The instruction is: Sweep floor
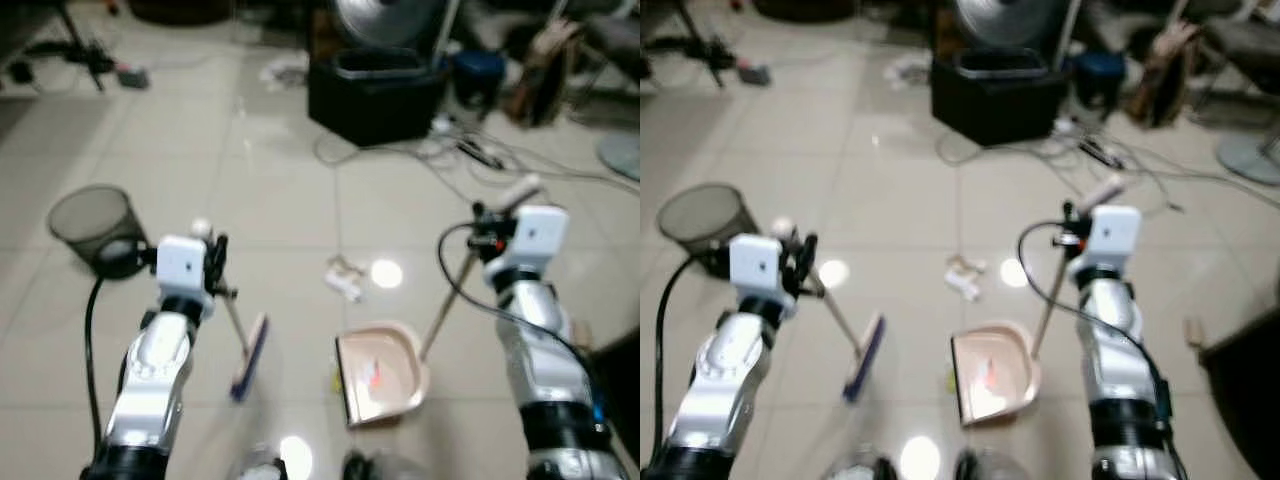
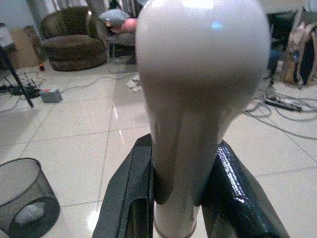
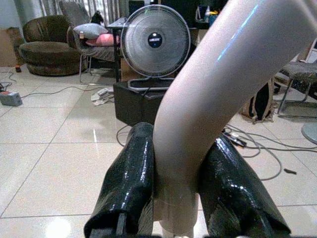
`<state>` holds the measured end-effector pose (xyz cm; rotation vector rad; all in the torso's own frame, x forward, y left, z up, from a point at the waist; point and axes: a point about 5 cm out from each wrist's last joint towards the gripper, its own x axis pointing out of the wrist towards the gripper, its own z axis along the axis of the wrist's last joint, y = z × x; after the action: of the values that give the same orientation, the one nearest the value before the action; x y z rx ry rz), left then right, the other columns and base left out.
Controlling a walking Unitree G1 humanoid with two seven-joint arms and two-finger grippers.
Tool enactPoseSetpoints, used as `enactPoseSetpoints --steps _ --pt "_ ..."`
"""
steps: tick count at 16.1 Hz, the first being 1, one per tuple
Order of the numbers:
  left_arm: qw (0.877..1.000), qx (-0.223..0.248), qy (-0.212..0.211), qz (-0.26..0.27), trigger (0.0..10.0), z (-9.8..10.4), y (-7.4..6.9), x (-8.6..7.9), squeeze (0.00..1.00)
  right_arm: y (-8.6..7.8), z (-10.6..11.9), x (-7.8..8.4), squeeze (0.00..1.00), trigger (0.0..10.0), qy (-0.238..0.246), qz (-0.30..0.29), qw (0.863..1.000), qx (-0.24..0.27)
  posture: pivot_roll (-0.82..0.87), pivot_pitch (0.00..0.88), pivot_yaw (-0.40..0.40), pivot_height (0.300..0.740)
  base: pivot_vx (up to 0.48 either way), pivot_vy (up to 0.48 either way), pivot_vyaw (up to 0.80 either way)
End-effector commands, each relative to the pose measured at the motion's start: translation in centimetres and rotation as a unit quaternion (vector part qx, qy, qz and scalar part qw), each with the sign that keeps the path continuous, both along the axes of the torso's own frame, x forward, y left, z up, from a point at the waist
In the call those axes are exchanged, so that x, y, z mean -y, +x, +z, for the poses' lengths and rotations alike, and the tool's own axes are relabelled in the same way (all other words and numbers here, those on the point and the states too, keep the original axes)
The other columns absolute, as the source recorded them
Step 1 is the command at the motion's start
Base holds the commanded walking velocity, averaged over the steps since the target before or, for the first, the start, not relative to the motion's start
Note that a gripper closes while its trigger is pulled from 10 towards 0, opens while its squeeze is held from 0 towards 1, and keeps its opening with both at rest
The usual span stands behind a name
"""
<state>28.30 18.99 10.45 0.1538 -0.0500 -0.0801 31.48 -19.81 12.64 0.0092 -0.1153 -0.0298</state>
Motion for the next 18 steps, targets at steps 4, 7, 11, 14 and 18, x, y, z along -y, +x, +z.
enactPoseSetpoints --steps 4,7,11,14,18 --pt "0.999 0.030 0.010 -0.004 10.0 1.2 1.0 0.0 0.00 0.1 0.6 0.1 0.00 10.0 0.012 -0.011 1.000 0.011 -0.02 0.119 0.025 0.740 0.000 -0.377 -0.26" --pt "0.999 0.028 -0.015 0.031 10.0 1.2 1.4 -0.7 0.00 0.4 -1.2 0.9 0.00 10.0 0.024 -0.087 0.993 -0.070 -0.03 0.131 0.022 0.740 0.000 0.000 0.00" --pt "0.997 0.058 -0.021 0.044 10.0 1.8 1.1 -1.1 0.00 0.1 -0.3 0.4 0.00 10.0 0.003 -0.047 0.999 -0.020 -0.03 0.139 0.020 0.740 0.000 0.000 0.00" --pt "0.997 0.071 -0.028 0.026 10.0 2.4 1.3 -0.9 0.00 0.4 0.2 -0.3 0.00 10.0 0.023 -0.026 0.999 -0.011 -0.03 0.170 0.024 0.740 0.095 0.000 0.00" --pt "0.997 0.070 -0.024 0.010 10.0 2.7 2.0 -0.6 0.00 0.7 0.3 -0.6 0.00 10.0 -0.003 -0.020 1.000 -0.010 -0.04 0.172 0.028 0.740 0.330 0.000 0.00"
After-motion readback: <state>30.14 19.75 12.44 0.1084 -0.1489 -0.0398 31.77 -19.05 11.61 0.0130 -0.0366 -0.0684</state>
